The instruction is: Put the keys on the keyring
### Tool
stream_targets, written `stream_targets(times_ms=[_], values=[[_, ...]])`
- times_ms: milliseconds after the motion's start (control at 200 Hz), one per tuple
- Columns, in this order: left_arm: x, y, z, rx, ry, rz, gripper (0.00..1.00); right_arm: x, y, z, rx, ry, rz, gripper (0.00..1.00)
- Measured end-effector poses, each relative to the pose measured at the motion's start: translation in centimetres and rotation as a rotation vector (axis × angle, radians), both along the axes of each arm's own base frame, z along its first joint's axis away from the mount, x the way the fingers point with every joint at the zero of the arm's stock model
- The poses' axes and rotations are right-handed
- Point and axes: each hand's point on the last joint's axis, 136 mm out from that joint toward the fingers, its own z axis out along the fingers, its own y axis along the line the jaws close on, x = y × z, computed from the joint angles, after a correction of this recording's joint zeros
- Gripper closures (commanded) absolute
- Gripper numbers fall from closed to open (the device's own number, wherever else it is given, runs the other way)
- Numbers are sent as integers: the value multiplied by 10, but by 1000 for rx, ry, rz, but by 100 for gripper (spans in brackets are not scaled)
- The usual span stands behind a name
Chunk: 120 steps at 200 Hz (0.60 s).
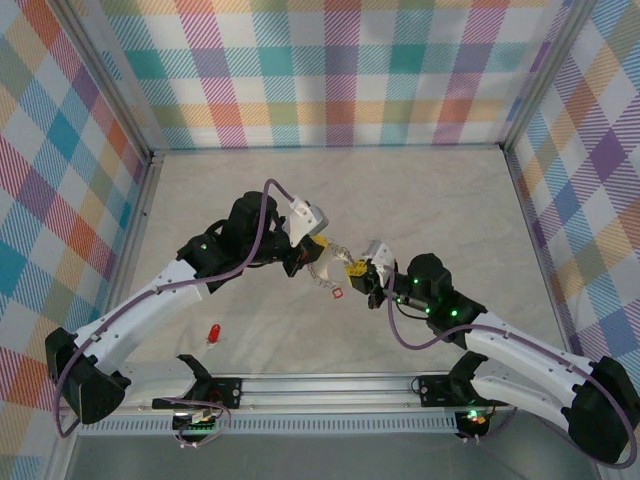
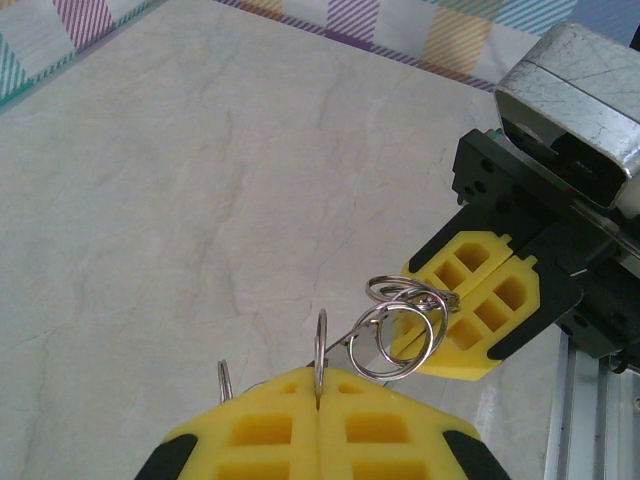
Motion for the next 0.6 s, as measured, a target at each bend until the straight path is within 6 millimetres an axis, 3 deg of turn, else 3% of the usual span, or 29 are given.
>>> stream_targets(times_ms=[600], values=[[1,1,0,7,-9,3,100,-1,2,3,35,38,-4,100]])
